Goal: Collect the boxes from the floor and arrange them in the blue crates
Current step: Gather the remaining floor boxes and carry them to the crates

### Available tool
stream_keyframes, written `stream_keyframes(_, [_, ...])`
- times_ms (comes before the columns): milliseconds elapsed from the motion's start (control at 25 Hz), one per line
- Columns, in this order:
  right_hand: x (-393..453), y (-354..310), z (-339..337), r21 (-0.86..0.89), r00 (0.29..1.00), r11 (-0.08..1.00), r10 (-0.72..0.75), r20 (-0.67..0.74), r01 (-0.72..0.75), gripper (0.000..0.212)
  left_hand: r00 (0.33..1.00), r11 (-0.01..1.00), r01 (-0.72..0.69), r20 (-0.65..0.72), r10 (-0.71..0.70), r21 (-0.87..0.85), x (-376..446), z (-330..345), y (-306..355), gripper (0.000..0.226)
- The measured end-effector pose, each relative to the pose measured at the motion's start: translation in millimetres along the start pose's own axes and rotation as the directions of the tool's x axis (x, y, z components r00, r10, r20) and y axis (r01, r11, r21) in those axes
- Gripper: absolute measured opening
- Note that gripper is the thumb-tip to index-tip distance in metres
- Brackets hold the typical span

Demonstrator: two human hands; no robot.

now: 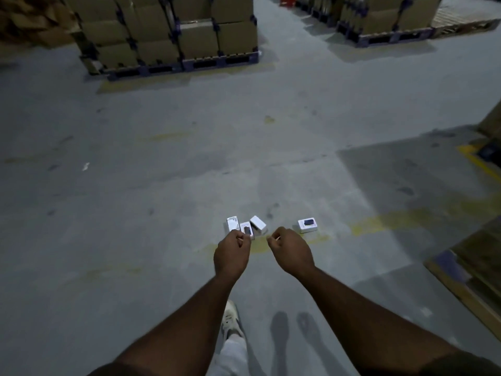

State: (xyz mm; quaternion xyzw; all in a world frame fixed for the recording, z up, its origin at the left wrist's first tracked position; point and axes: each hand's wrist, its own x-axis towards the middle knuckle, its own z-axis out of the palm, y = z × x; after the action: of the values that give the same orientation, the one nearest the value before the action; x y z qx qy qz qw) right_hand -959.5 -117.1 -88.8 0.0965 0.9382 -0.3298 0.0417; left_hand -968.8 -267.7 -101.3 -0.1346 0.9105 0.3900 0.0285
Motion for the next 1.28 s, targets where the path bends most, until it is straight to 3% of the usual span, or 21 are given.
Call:
stream_keyframes(600, [241, -89, 74, 0.044, 0.983, 0.982, 0.181, 0.035, -0.183, 0.024, 0.980, 0.994, 0.049, 0.189, -0.068, 0.100, 290, -8, -17, 0.018])
stream_keyframes(1000, [427, -39, 141, 0.121, 0.957, 0.952, 0.266, 0.115, -0.279, 0.019, 0.952, 0.970, 0.162, 0.232, -0.202, 0.183, 441, 74, -15, 0.009])
stream_keyframes(1120, [466, -6, 176, 0.120, 0.972, 0.966, 0.219, 0.090, -0.229, 0.017, 0.932, 0.962, 0.204, 0.264, -0.248, 0.183, 490, 118, -28, 0.008])
stream_keyframes(1280, [505, 39, 230, 0.095, 0.931, 0.934, 0.325, 0.168, -0.343, 0.024, 0.885, 0.943, 0.288, 0.329, -0.329, 0.169, 537, 181, -71, 0.010])
